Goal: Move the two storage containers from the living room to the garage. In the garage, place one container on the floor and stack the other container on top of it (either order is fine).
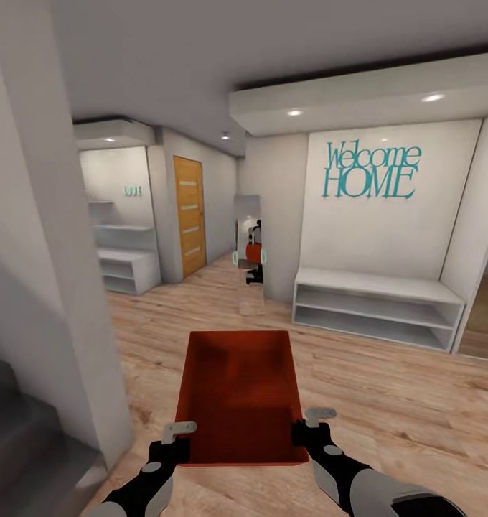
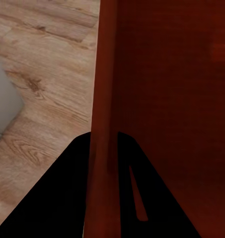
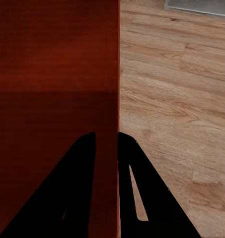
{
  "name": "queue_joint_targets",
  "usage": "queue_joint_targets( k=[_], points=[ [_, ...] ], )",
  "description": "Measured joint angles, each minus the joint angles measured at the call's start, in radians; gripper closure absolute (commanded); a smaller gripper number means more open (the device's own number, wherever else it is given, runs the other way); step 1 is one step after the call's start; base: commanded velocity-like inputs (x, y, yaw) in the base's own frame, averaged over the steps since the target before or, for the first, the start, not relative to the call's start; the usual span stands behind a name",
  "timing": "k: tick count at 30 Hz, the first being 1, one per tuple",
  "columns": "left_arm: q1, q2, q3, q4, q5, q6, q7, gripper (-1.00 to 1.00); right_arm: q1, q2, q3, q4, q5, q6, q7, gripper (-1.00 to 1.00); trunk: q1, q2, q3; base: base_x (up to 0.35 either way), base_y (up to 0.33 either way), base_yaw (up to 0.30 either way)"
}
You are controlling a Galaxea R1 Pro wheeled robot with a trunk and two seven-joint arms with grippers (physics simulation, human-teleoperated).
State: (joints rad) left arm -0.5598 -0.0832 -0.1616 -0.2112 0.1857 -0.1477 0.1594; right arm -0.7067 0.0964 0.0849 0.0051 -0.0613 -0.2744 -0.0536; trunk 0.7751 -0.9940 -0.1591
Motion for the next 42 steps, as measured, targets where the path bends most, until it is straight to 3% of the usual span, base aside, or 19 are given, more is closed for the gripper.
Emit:
queue_joint_targets(
  k=[42],
  points=[
    [0.0,0.0,0.0,0.0,0.0,0.0,0.0,1.0,0.0,0.0,0.0,0.0,0.0,0.0,0.0,1.0,0.0,0.0,0.0,0.32,0.0,0.0]
  ],
)
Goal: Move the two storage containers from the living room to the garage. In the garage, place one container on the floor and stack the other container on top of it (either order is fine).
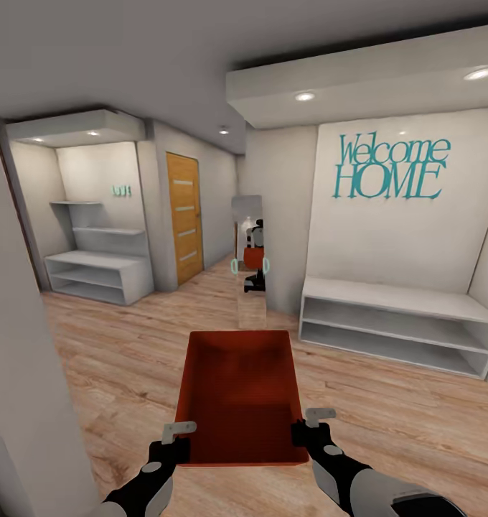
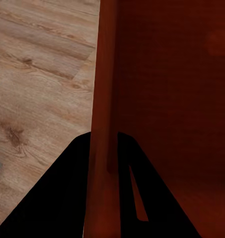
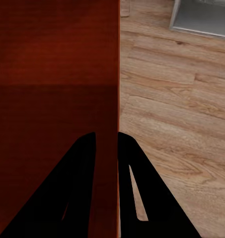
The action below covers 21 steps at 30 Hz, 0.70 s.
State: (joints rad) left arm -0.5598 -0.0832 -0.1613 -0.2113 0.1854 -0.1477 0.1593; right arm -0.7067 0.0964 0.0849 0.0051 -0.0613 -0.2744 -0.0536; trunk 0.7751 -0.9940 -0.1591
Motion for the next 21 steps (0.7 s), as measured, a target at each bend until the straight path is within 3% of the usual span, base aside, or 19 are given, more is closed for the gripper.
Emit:
queue_joint_targets(
  k=[21],
  points=[
    [0.0,0.001,0.001,0.007,0.001,-0.009,0.0,1.0,0.0,0.003,0.013,0.0,-0.01,-0.001,-0.004,1.0,0.0,0.0,0.0,0.32,0.0,0.0]
  ],
)
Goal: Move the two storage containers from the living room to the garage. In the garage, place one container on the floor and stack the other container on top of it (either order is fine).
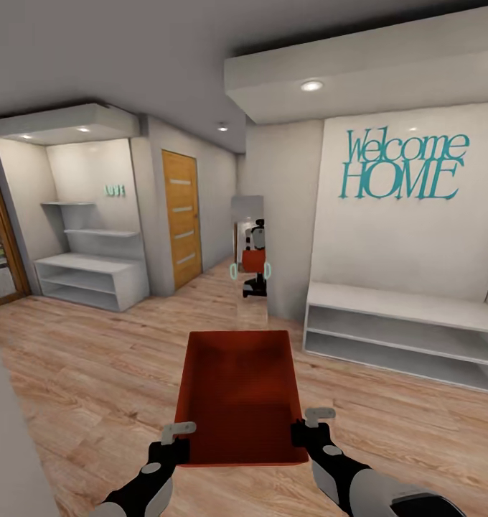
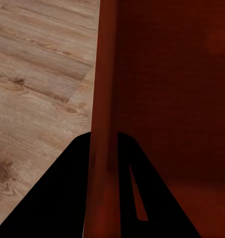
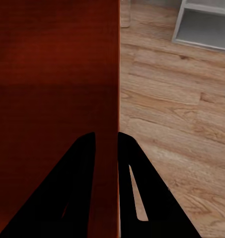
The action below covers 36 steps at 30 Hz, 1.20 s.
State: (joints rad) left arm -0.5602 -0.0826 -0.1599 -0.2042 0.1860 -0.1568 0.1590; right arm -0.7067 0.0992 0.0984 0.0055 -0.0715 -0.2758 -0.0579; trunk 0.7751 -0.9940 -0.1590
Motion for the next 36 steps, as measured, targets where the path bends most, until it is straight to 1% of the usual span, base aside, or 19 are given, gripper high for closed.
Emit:
queue_joint_targets(
  k=[3,10,28,36],
  points=[
    [0.0,0.0,0.001,0.002,0.0,-0.003,0.0,1.0,0.0,0.001,0.002,0.0,-0.001,0.0,-0.002,1.0,0.0,0.0,0.0,0.319,0.0,0.0],
    [0.0,0.0,0.001,0.003,0.0,-0.002,-0.001,1.0,0.0,0.001,-0.008,0.0,0.011,0.001,-0.003,1.0,0.0,0.0,0.0,0.32,0.0,0.011],
    [0.0,0.0,0.001,0.003,0.0,-0.002,-0.001,1.0,0.0,0.0,-0.01,0.0,0.013,0.001,-0.001,1.0,0.0,0.0,0.0,0.32,0.0,0.009],
    [0.0,0.0,0.001,0.001,0.0,0.0,0.0,1.0,0.0,0.0,-0.003,0.0,0.005,0.001,-0.002,1.0,0.0,0.0,0.0,0.32,0.0,0.224]
  ],
)
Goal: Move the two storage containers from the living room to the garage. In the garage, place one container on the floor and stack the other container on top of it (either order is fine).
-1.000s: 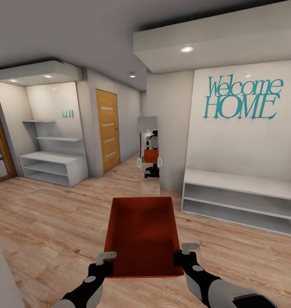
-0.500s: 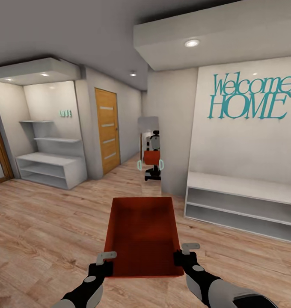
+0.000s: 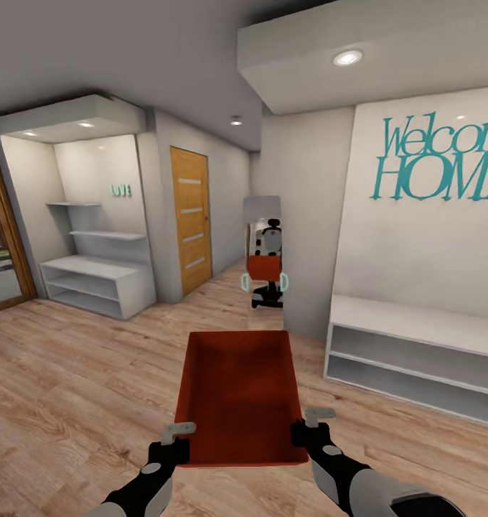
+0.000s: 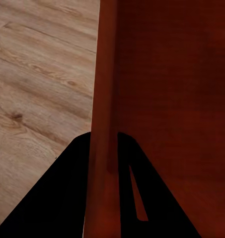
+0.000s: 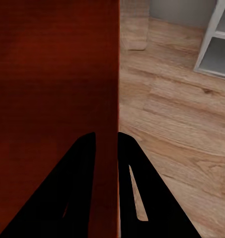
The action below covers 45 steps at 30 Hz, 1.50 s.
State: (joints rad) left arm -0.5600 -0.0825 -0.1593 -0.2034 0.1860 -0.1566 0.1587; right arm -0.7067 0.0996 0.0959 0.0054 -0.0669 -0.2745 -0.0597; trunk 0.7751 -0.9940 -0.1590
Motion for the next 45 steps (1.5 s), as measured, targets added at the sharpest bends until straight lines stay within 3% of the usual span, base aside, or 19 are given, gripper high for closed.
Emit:
queue_joint_targets(
  k=[24,45],
  points=[
    [0.0,0.0,0.001,0.003,0.0,-0.004,0.0,1.0,0.0,0.001,0.005,0.0,-0.004,-0.001,-0.001,1.0,0.0,0.0,0.0,0.319,0.0,0.268],
    [0.0,0.0,0.001,0.003,0.0,-0.004,0.0,1.0,0.0,0.001,0.007,0.0,-0.005,-0.001,-0.002,1.0,0.0,0.0,0.0,0.32,0.0,0.013]
  ],
)
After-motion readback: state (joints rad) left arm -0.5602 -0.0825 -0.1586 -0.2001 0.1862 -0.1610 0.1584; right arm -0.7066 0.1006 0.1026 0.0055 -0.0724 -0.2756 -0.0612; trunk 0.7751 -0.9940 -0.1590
